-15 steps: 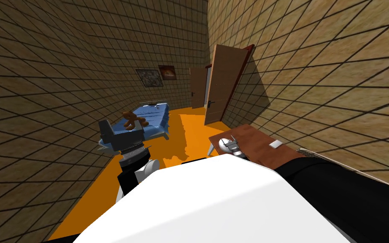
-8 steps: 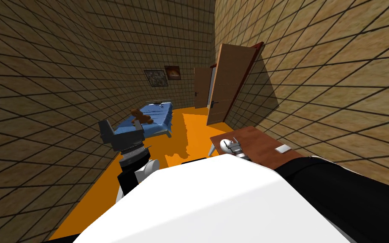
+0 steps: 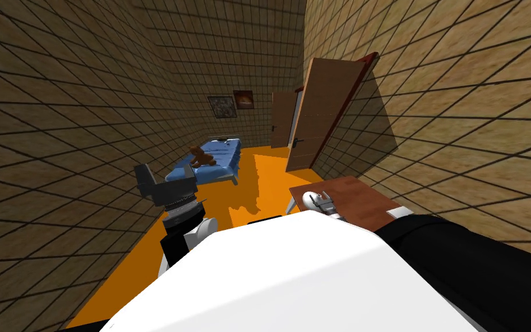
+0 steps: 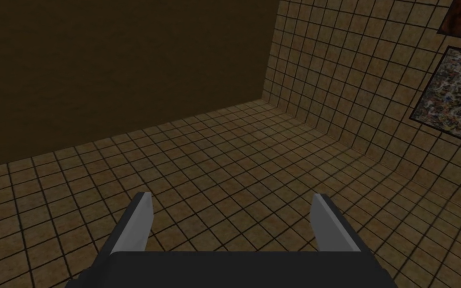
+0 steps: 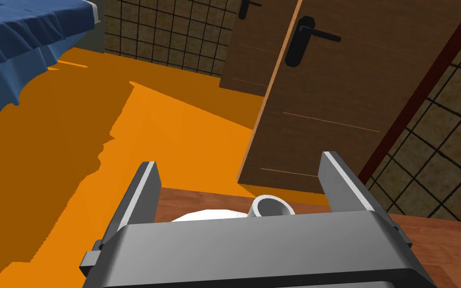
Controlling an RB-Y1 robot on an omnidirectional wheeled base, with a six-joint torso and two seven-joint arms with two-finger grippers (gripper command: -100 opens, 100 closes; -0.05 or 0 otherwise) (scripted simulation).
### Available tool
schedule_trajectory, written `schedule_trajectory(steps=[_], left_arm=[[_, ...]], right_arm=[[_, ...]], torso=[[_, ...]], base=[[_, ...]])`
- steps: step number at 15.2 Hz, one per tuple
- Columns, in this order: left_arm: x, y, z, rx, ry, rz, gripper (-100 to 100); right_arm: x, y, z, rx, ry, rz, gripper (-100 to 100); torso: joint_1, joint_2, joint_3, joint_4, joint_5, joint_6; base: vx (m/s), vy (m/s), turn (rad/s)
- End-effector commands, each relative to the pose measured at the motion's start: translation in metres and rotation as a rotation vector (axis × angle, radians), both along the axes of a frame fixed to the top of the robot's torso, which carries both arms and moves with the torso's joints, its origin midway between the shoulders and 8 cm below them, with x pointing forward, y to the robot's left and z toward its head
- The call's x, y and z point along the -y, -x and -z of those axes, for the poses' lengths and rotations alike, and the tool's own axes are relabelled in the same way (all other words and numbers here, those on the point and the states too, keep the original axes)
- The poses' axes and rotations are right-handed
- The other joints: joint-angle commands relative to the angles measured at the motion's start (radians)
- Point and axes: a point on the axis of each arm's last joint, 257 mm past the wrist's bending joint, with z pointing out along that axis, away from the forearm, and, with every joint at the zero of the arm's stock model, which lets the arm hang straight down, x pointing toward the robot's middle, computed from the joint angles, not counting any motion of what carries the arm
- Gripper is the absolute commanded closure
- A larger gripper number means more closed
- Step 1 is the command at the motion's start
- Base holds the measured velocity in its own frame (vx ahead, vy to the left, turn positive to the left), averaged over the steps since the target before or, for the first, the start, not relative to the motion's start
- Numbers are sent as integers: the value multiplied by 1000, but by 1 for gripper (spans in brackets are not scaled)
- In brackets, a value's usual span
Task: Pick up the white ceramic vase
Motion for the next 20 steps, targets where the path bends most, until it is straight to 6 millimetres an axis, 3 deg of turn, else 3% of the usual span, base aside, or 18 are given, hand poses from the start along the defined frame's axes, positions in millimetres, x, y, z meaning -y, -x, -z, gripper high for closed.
schedule_trajectory(steps=[1, 4, 6, 11, 20], left_arm=[[0, 0, 0, 0, 0, 0, 0], [0, 0, 0, 0, 0, 0, 0], [0, 0, 0, 0, 0, 0, 0], [0, 0, 0, 0, 0, 0, 0], [0, 0, 0, 0, 0, 0, 0]], right_arm=[[2, 3, 2, -3, -29, 4, -100], [20, 19, 12, -28, -88, 28, -100], [20, 19, 12, -27, -109, 28, -100], [41, 40, 23, -52, -193, 61, -100], [57, 57, 29, -68, -275, 89, -100]], torso=[[0, 0, 0, 0, 0, 0], [1, 0, 0, 0, 0, 0], [0, 0, 0, 0, 0, 0], [1, 0, 0, 0, 0, 0], [1, -1, 0, 0, 0, 0]], base=[[-26, -12, 71], [-38, -9, 160], [-35, -10, 122], [-32, 0, 148], [-26, 1, 105]])
